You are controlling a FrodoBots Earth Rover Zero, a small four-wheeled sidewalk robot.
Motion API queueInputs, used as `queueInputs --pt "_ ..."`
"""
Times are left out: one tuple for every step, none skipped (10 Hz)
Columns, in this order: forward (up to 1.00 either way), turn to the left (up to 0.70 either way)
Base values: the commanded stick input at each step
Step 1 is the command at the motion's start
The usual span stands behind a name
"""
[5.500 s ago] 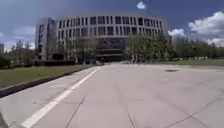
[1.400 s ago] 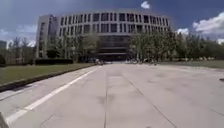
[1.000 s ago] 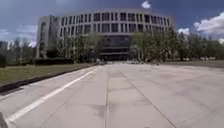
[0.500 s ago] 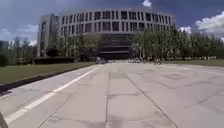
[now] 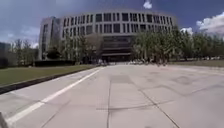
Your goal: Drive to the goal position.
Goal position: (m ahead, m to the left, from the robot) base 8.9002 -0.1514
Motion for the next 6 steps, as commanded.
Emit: queueInputs --pt "0.85 0.01" --pt "0.85 0.01" --pt "0.85 0.01" --pt "0.85 0.01" --pt "0.85 0.01" --pt "0.85 0.01"
